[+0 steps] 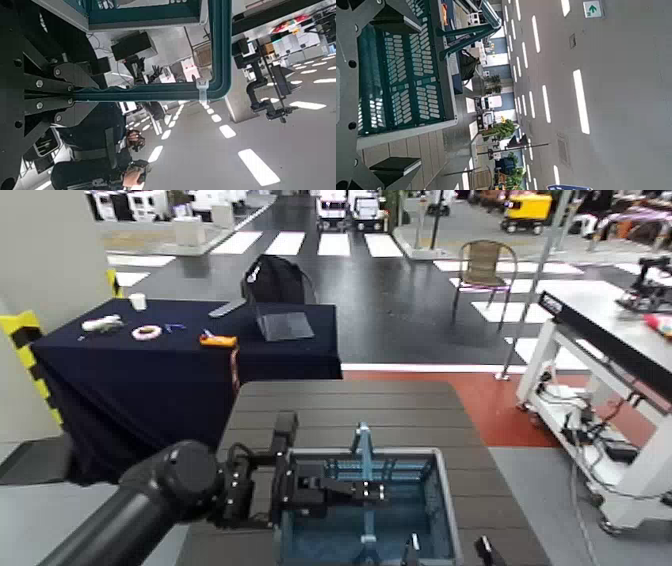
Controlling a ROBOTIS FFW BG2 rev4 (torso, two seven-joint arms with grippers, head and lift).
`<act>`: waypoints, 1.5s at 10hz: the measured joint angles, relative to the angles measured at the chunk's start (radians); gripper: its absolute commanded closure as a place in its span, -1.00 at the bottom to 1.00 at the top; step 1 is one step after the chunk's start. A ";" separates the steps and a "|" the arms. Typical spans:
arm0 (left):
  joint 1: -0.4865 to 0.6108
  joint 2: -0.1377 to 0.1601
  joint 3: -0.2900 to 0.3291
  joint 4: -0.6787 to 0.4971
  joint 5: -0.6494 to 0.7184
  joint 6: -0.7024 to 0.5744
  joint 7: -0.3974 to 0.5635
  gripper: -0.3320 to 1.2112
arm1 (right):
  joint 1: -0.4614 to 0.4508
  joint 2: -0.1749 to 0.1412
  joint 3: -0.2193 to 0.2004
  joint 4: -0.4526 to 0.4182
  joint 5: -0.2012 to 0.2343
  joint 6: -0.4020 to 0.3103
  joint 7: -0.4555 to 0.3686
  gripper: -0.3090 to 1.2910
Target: Place the crate on the table.
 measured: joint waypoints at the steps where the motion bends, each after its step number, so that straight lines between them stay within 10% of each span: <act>1: -0.035 -0.015 -0.012 0.054 -0.009 -0.017 -0.017 0.99 | -0.001 0.000 0.002 0.001 -0.002 -0.001 0.000 -0.45; 8: -0.246 -0.137 -0.088 0.455 -0.100 -0.113 -0.177 0.99 | -0.016 -0.005 0.017 0.009 -0.006 -0.004 0.000 -0.45; 15: -0.267 -0.183 -0.086 0.540 -0.151 -0.196 -0.192 0.83 | -0.019 -0.005 0.018 0.015 -0.010 -0.018 0.000 -0.45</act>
